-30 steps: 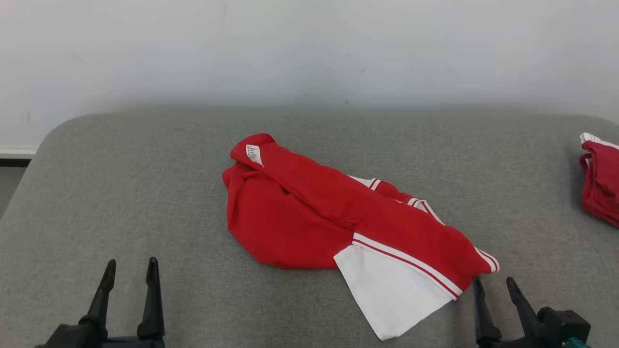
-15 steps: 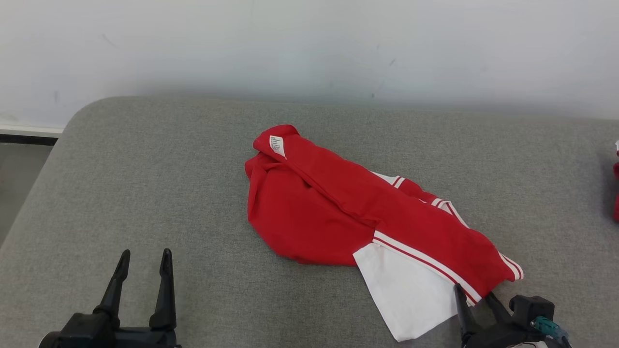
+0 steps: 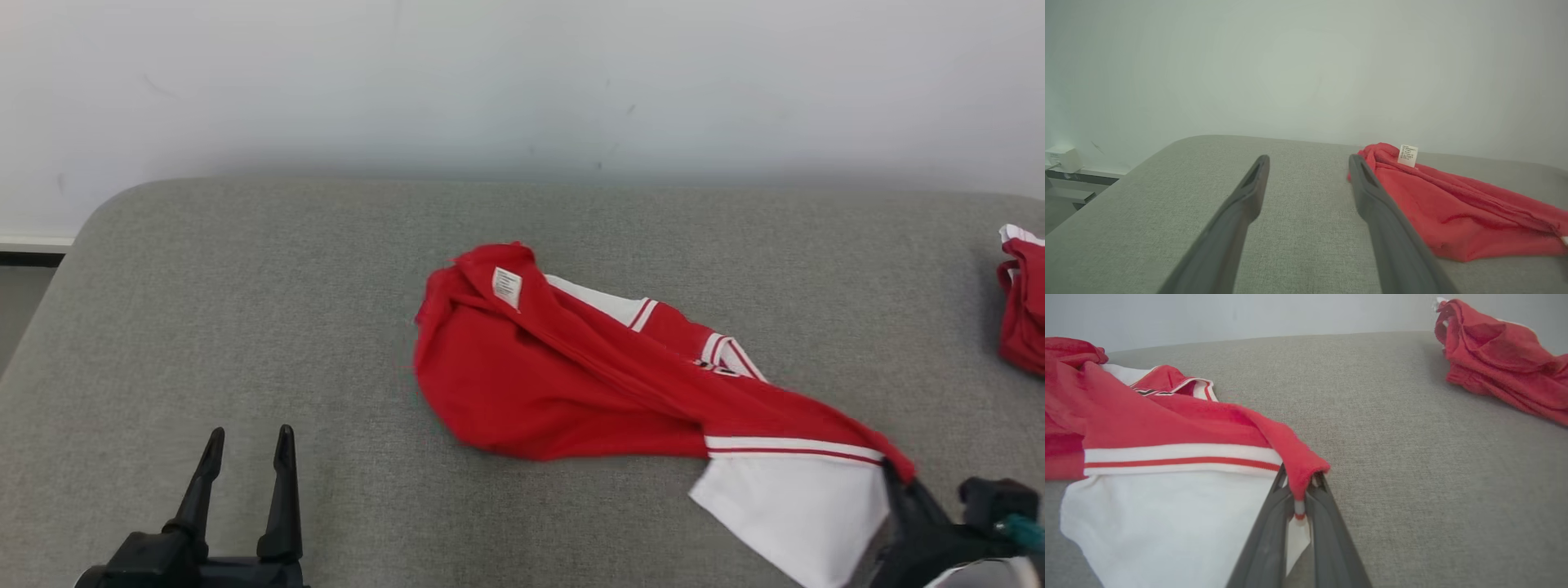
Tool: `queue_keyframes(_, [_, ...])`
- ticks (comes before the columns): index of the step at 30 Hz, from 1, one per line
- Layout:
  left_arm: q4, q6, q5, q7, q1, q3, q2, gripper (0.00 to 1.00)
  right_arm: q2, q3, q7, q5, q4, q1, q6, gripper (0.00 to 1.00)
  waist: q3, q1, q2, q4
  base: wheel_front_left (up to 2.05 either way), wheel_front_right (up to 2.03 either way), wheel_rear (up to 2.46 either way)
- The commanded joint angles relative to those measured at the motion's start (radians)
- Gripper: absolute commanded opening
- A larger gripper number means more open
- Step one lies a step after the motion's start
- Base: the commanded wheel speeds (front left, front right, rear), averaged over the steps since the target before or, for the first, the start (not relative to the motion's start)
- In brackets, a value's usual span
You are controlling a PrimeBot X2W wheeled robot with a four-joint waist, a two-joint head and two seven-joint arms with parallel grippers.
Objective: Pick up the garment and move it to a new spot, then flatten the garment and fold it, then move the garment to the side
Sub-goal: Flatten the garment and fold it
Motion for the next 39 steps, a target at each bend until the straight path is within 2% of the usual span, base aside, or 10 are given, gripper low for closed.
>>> queue_keyframes(1, [0.001, 0.001, -0.002, -0.003, 0.000, -0.004, -0.003, 1.00, -0.022, -0.007, 0.009, 0.013, -0.005, 0.018, -0.003, 0.00, 0.001, 0.0000, 0.0000, -0.005, 0.00, 0.00, 0.00])
queue_keyframes(6, [0.004, 0.001, -0.003, -0.003, -0.004, -0.009, -0.003, 1.00, -0.091, -0.006, 0.084, 0.068, -0.032, 0.041, -0.003, 0.00, 0.000, 0.0000, 0.0000, -0.008, 0.00, 0.00, 0.00])
queue_keyframes(7, [0.006, 0.001, -0.004, -0.003, -0.002, -0.011, -0.003, 1.00, -0.099, -0.005, 0.100, 0.076, -0.034, 0.046, -0.003, 0.10, -0.002, 0.0000, 0.0000, -0.009, 0.00, 0.00, 0.00])
queue_keyframes(8, [0.008, 0.001, -0.005, -0.003, 0.002, -0.012, -0.002, 1.00, -0.104, -0.004, 0.109, 0.082, -0.039, 0.049, -0.003, 0.32, -0.005, 0.0000, 0.0000, -0.009, 0.00, 0.00, 0.00])
queue_keyframes(9, [0.010, 0.001, -0.005, -0.003, 0.005, -0.011, -0.001, 1.00, -0.099, 0.000, 0.114, 0.090, -0.046, 0.052, -0.003, 1.00, -0.007, 0.0000, 0.0000, -0.011, 0.00, 0.00, 0.00])
queue_keyframes(15, [0.015, 0.001, -0.002, -0.003, 0.029, -0.002, -0.001, 1.00, -0.061, 0.003, 0.080, 0.087, -0.116, 0.100, -0.003, 1.00, -0.032, 0.0000, 0.0000, -0.027, 0.00, 0.00, 0.00])
queue_keyframes(22, [0.006, 0.001, 0.002, -0.003, 0.046, 0.018, -0.003, 1.00, -0.012, -0.083, 0.041, 0.025, -0.241, 0.194, -0.003, 1.00, -0.041, 0.0000, 0.0000, -0.061, 0.00, 0.00, 0.00])
queue_keyframes(29, [-0.005, 0.001, 0.014, -0.003, 0.052, 0.021, -0.011, 1.00, 0.047, -0.142, 0.000, -0.058, -0.427, 0.239, -0.003, 1.00, -0.044, 0.0000, 0.0000, -0.089, 0.00, 0.00, 0.00])
queue_keyframes(39, [0.007, 0.001, 0.005, -0.003, 0.028, 0.013, 0.005, 1.00, 0.123, -0.114, -0.020, -0.107, -0.582, 0.229, -0.003, 1.00, -0.044, 0.0000, 0.0000, -0.082, 0.00, 0.00, 0.00])
